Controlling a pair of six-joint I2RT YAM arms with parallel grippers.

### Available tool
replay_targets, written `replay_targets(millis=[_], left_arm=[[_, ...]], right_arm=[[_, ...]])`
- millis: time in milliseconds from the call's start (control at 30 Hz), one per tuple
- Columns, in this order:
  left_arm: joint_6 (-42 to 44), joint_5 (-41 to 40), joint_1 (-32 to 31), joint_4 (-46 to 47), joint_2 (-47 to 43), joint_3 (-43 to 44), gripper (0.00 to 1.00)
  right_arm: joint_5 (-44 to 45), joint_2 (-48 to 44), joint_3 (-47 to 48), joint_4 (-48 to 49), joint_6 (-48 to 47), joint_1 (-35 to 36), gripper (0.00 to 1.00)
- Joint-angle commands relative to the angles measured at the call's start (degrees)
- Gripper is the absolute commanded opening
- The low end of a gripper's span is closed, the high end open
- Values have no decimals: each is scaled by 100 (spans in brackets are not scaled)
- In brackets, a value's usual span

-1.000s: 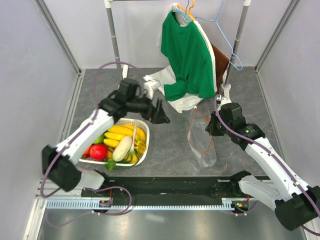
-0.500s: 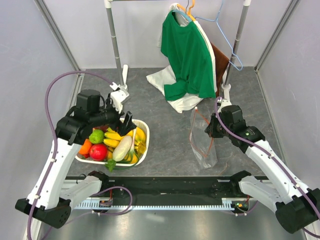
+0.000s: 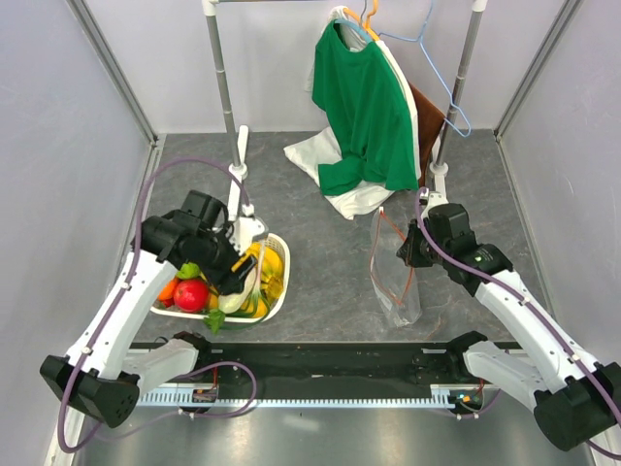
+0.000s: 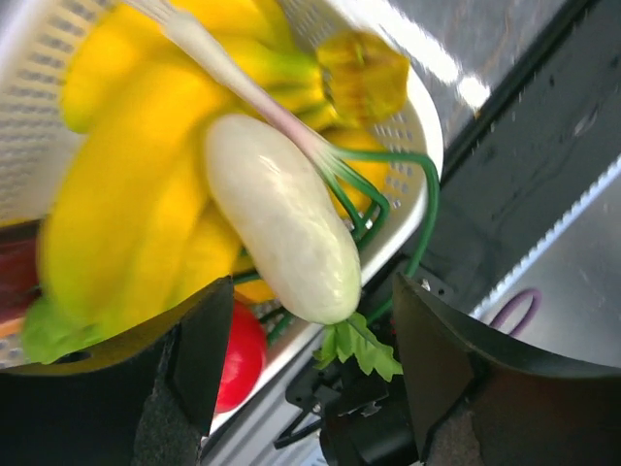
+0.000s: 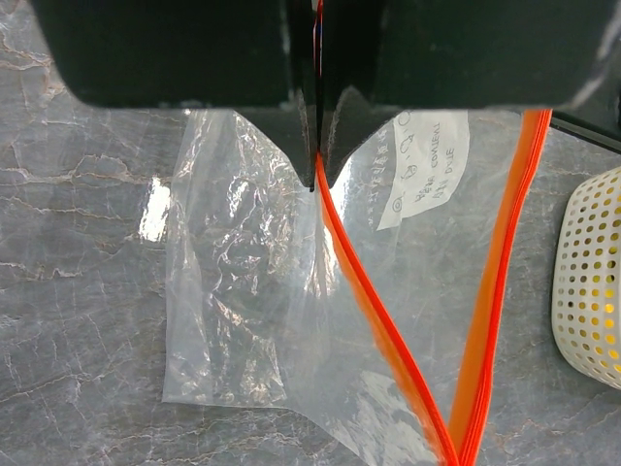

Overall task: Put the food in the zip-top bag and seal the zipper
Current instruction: Pick up the fake vegetable from the bin.

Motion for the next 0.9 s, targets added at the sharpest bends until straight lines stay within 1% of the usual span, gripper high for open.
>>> replay_targets(millis=[0, 100, 200, 267, 400, 433, 600, 667, 767, 867], left_arm=[[440, -10, -192, -606, -48, -622, 72], [396, -88, -254, -395, -13, -869, 71], [229, -457, -307, -17, 57, -1089, 70], [124, -702, -324, 263, 75, -1150, 73], [-43, -791, -403, 441, 207, -1194, 75], [-61, -826, -456, 467, 207, -1212, 77], [-210, -1099, -640, 669, 216, -1414, 83], [-228, -1178, -667, 704, 224, -1476, 83], [-237, -1214, -720, 740, 233, -1537, 81], [-237, -1170, -755, 722, 242, -1485, 74]], right_arm=[[-21, 47, 133, 152, -77, -24, 0], [23, 39, 168, 117, -86, -16, 0], [40, 56, 177, 90, -104, -24, 0], [40, 82, 186, 73, -104, -24, 0], [6, 161, 247, 64, -121, -24, 0], [5, 188, 256, 73, -121, -24, 0], [-30, 223, 283, 90, -104, -16, 0], [-47, 232, 274, 91, -104, -24, 0], [-39, 214, 274, 90, -112, -15, 0], [-39, 214, 265, 82, -121, -15, 0]])
